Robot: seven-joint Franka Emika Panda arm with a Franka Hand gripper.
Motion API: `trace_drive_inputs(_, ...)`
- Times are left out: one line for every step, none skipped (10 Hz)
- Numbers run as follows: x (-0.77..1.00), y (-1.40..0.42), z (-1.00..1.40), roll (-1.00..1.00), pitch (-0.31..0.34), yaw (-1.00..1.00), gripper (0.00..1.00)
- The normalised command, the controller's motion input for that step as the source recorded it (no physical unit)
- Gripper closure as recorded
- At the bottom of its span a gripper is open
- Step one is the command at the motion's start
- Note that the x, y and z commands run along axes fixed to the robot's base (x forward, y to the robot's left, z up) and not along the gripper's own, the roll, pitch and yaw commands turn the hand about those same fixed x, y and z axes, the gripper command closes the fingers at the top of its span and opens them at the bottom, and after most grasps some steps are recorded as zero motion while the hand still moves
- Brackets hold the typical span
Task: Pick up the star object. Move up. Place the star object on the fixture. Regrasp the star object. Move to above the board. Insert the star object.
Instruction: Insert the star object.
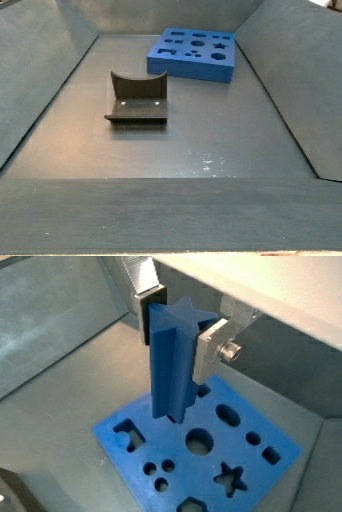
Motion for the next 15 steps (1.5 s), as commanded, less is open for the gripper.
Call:
trace_drive_inputs(-0.08,0.07,-0.27,0.0,-0.229,0.18,1.0)
trace_drive_inputs(-0.36,0.05,-0.74,0.13,-0.457,0.65,1.0)
trace_drive_inputs(-0.43,0.01,-0.77,0.2,-0.423,0.62,1.0)
trace_drive_inputs(-0.62,0.0,-0.67,0.25,-0.551,0.38,1.0)
trace_drive_inputs(-0.19,0.0,-0.23,0.16,-0.229,0.17,1.0)
trace_drive_inputs(0.0,0.04,-0.02,0.0,0.011,0.0,1.0)
trace_drive_inputs(-0.83,0.06,-0.29,0.29,-0.017,-0.39,1.0)
trace_drive_inputs(-0.92,0.07,-0.32,0.26,-0.06,-0.33,1.0)
trace_drive_inputs(-0.99,0.04,-0.42,0.21,-0.131,-0.26,1.0)
trace_drive_inputs(-0.05,0.0,0.0,0.0,0.0,0.0,1.0)
trace_drive_inputs(0.0,-0.04,-0.05,-0.09,-0.029,0.0,1.0)
trace_drive_inputs(-0.12,0.0,-0.48,-0.11,-0.046,0.57,1.0)
trace_drive_inputs(0.0,-0.02,-0.5,0.0,0.0,1.0,1.0)
trace_drive_inputs(-0.07,-0.09,-0.38,0.0,-0.1,1.0,1.0)
trace_drive_inputs(-0.07,-0.09,-0.03,0.0,-0.123,0.54,1.0)
